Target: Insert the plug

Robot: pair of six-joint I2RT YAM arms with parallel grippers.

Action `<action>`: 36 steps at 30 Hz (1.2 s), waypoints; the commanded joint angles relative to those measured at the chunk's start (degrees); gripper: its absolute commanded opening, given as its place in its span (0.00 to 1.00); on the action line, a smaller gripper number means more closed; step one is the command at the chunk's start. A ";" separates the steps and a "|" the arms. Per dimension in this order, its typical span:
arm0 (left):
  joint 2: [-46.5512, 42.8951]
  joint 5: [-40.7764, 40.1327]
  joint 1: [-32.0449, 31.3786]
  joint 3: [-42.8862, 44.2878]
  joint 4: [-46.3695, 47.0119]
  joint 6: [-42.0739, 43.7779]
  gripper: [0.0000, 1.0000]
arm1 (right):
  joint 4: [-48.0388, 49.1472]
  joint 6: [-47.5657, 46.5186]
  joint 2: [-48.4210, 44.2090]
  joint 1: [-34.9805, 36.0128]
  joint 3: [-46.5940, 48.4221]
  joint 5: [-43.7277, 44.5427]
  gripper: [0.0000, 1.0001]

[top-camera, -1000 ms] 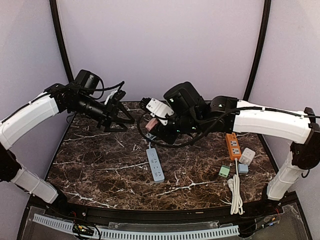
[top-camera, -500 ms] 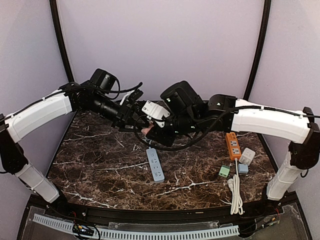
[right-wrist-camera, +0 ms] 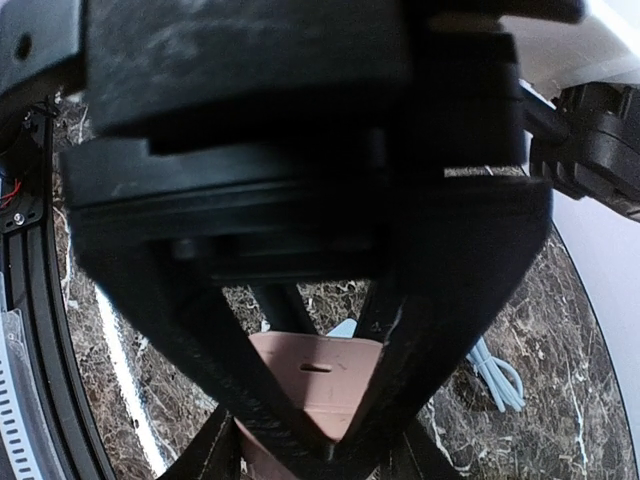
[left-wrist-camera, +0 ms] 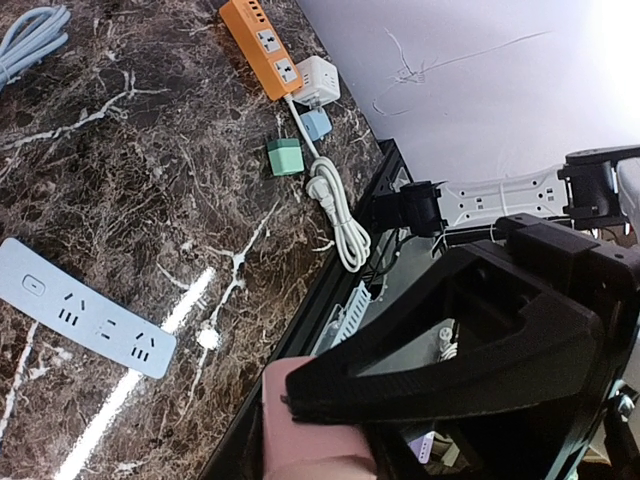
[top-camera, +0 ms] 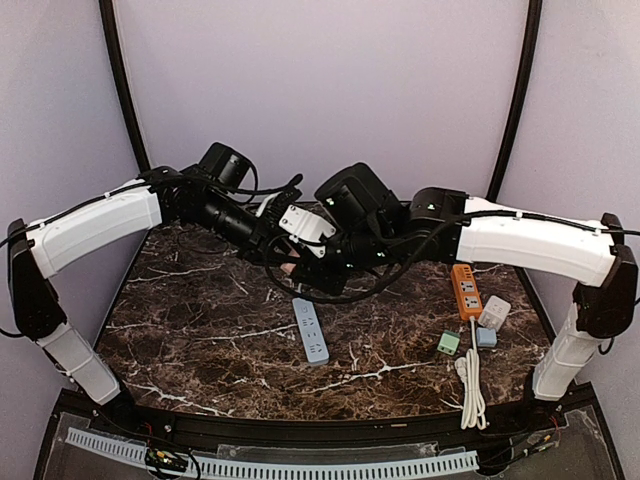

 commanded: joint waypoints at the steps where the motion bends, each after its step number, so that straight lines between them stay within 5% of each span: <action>1: 0.22 -0.01 -0.48 1.43 0.03 1.19 0.23 | 0.05 -0.50 0.41 0.72 1.56 -0.01 0.26; 9: 0.60 0.19 -0.49 1.44 0.07 1.20 0.01 | 0.08 -0.51 0.34 0.72 0.95 0.93 0.27; 21: -0.58 0.53 -0.49 1.24 0.25 0.69 0.01 | 0.11 0.78 -0.21 0.71 0.84 4.29 0.35; 36: -2.48 -0.18 -0.40 0.97 -0.63 0.74 0.01 | -1.18 2.70 -0.11 0.70 2.26 6.52 0.59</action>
